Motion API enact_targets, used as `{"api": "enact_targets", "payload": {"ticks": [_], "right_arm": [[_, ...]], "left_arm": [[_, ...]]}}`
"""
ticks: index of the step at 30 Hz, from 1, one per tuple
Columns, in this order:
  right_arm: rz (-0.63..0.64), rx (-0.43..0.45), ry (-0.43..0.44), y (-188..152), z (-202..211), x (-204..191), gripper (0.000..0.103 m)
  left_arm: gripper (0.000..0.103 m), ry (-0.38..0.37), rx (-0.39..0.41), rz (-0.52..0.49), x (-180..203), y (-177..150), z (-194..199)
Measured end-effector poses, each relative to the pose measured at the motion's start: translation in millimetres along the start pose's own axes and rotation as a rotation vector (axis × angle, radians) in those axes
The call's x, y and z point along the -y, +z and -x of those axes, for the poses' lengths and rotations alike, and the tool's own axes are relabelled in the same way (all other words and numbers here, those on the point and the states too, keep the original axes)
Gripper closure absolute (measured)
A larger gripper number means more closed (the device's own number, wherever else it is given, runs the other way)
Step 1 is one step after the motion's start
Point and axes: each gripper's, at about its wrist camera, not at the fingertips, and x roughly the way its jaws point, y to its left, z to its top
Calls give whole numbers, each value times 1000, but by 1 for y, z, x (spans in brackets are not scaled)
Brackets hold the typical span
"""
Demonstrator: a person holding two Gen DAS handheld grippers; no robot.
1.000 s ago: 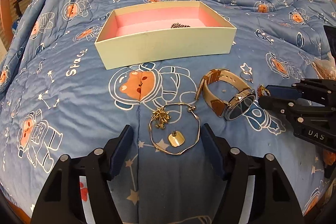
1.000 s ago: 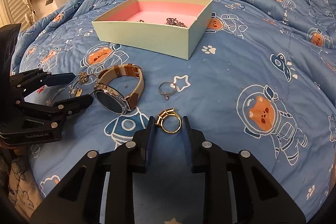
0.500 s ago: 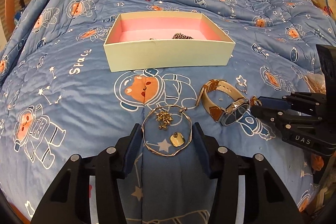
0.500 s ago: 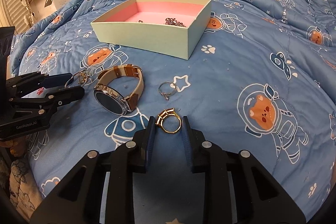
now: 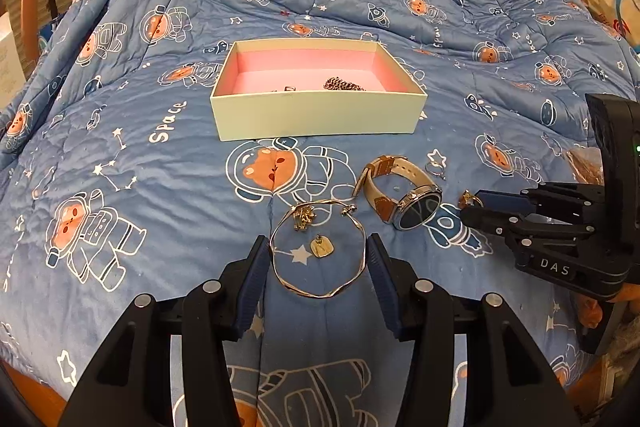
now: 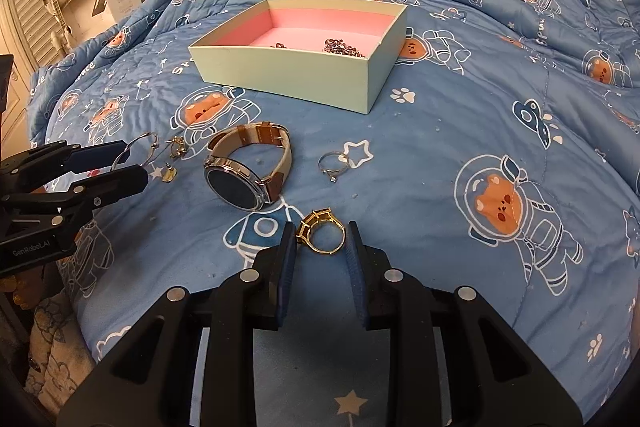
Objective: Organize jewelry
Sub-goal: 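Close the right gripper on the gold ring while the left closes on the gold wire bangle, then lift the gold ring and bangle and carry both over the pink box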
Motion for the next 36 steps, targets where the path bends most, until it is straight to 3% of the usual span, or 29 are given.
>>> {"api": "enact_targets", "payload": {"ticks": [27,36], "right_arm": [[52,164,96,52,68,-29,77],[82,213,96,76,71,-35,77]], "left_arm": [[54,-13,99,-25,6,39,39],[54,-7,123,-51,4,57,40]]}}
